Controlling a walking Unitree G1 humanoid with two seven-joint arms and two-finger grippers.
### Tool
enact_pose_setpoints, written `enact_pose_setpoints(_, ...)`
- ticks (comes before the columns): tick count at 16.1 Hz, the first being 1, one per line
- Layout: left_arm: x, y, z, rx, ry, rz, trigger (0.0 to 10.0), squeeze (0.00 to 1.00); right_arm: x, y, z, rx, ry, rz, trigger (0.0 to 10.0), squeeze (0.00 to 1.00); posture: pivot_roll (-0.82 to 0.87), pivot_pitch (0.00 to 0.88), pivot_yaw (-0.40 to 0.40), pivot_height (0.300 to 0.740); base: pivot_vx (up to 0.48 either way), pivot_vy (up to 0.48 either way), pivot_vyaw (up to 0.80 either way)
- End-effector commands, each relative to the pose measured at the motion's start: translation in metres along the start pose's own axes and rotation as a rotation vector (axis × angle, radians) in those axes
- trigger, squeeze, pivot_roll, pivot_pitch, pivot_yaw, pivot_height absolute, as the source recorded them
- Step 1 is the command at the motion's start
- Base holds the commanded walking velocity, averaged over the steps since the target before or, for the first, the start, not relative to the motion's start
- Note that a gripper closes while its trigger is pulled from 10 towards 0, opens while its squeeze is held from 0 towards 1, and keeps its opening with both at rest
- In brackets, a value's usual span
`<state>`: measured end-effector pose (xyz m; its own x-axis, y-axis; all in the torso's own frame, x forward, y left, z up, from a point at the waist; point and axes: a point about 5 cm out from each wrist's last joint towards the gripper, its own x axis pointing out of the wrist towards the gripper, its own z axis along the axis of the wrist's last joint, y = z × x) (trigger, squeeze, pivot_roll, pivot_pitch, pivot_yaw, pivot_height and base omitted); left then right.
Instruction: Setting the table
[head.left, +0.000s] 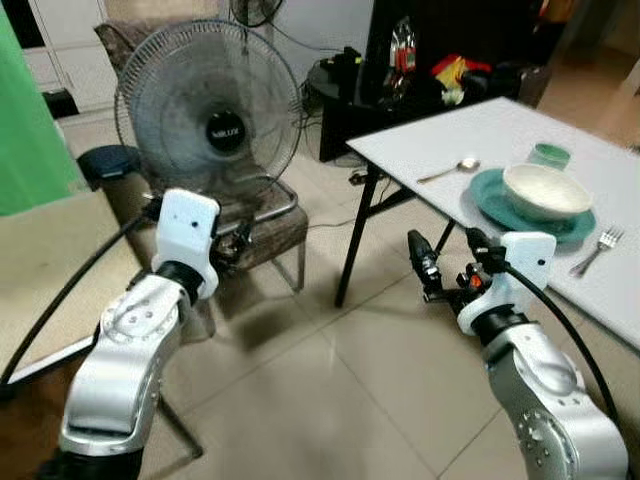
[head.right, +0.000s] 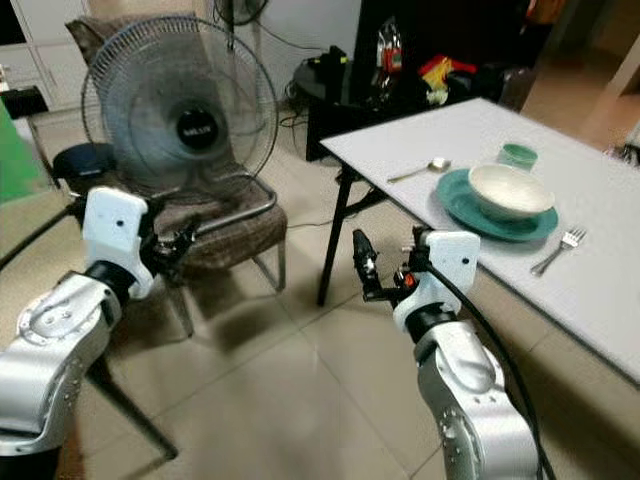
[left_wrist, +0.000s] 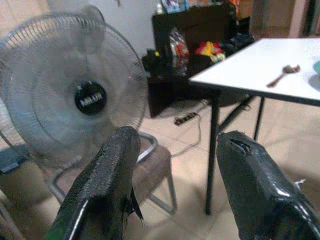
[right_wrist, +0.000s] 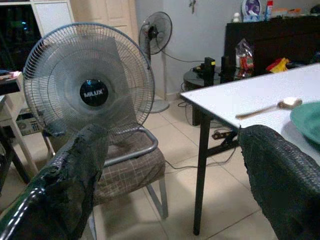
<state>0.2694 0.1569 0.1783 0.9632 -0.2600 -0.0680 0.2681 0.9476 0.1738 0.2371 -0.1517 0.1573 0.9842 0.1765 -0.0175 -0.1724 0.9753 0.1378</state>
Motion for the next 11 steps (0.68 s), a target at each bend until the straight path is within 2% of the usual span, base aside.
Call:
enact_pose_setpoints(1,-0.0002,-0.0027,0.0023,0.006,-0.005,-0.017,10.0,0.0,0.0011,-0.0005,0.0025,0.001,-0.006,0.005,10.0,1.0,0.04,0.0,-0.016,0.74,0.0,0.364,0.0)
enact_pose_setpoints(3,-0.0002,-0.0028,0.0023,0.007,-0.005,-0.018,10.0,0.0,0.0016,0.0,0.0026,-0.005,-0.003,0.013,10.0,1.0,0.05,0.0,-0.018,0.74,0.0,0.36,0.0)
enact_pose_setpoints(11,-0.0003,-0.0024,0.0023,0.006,-0.005,-0.019,10.0,0.0,0.002,0.001,0.0022,-0.011,0.004,0.018,10.0,1.0,0.05,0.0,-0.017,0.74,0.0,0.364,0.8)
